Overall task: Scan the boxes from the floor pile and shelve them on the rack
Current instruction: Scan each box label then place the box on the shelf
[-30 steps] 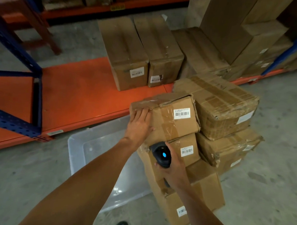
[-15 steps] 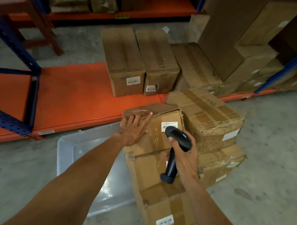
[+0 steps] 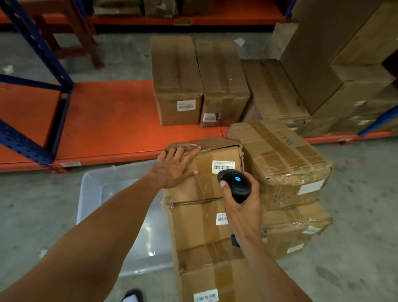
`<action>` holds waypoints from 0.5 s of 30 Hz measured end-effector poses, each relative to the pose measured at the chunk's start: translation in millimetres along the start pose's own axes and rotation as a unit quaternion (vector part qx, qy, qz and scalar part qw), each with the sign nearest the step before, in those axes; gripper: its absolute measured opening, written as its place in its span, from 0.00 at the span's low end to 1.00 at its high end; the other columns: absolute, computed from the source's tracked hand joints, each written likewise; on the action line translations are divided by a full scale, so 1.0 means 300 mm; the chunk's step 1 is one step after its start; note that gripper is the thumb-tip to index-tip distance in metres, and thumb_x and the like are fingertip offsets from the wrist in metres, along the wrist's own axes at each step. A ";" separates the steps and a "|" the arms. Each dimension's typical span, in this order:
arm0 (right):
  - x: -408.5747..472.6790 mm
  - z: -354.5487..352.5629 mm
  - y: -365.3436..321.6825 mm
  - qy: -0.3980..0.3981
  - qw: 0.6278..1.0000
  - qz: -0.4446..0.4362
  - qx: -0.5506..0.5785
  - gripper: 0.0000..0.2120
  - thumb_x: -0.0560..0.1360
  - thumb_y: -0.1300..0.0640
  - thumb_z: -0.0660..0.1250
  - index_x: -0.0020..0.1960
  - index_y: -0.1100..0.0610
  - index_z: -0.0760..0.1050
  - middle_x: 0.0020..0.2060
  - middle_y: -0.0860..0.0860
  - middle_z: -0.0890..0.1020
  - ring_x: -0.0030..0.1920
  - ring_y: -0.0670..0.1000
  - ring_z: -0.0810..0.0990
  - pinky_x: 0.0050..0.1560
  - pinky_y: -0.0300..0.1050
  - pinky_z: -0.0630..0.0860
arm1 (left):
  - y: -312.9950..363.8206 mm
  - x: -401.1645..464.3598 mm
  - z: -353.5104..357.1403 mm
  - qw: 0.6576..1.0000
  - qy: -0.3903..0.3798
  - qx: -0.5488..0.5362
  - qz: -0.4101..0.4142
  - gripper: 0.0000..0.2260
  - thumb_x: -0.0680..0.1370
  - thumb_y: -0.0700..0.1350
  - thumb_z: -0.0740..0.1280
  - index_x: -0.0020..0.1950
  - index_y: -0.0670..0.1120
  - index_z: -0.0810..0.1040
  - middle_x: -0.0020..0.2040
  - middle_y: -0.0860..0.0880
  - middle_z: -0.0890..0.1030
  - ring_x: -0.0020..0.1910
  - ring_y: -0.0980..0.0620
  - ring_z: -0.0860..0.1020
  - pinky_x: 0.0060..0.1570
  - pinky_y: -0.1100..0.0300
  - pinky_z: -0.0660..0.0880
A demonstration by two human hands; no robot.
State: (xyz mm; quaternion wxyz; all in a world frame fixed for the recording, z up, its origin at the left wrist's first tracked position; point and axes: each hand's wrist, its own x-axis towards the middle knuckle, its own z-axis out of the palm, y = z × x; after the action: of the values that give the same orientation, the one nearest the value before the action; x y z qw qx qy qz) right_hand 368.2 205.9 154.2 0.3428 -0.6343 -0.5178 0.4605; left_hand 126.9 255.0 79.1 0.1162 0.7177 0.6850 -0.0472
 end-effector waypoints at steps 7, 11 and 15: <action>0.012 0.023 -0.002 0.015 0.999 -0.015 -0.039 0.28 0.73 0.42 0.75 0.69 0.42 0.69 0.51 0.43 0.83 0.52 0.43 0.81 0.47 0.29 0.71 | 0.000 0.008 -0.011 1.000 -0.026 -0.017 0.000 0.32 0.80 0.68 0.46 0.79 0.60 0.36 0.76 0.45 0.56 0.72 0.42 0.59 0.70 0.41 0.59; 0.018 0.029 -0.010 0.028 0.999 -0.011 -0.045 0.25 0.73 0.42 0.75 0.66 0.39 0.69 0.47 0.37 0.80 0.48 0.35 0.79 0.46 0.30 0.73 | 0.003 0.007 -0.016 0.999 -0.037 -0.018 -0.004 0.32 0.80 0.68 0.46 0.79 0.60 0.36 0.76 0.45 0.56 0.72 0.42 0.59 0.70 0.42 0.58; 0.028 0.034 -0.003 0.042 0.998 0.003 -0.054 0.28 0.73 0.41 0.75 0.70 0.42 0.69 0.48 0.37 0.79 0.50 0.45 0.81 0.51 0.40 0.77 | 0.003 0.010 -0.029 0.998 -0.057 -0.032 -0.007 0.32 0.80 0.68 0.47 0.78 0.61 0.35 0.77 0.46 0.54 0.74 0.42 0.57 0.71 0.42 0.56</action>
State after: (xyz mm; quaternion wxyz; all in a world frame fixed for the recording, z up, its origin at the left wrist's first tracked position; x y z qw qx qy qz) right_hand 358.8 213.8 149.6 0.3279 -0.6727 -0.5248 0.4056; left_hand 127.2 260.0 86.9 0.1779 0.7045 0.6837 -0.0670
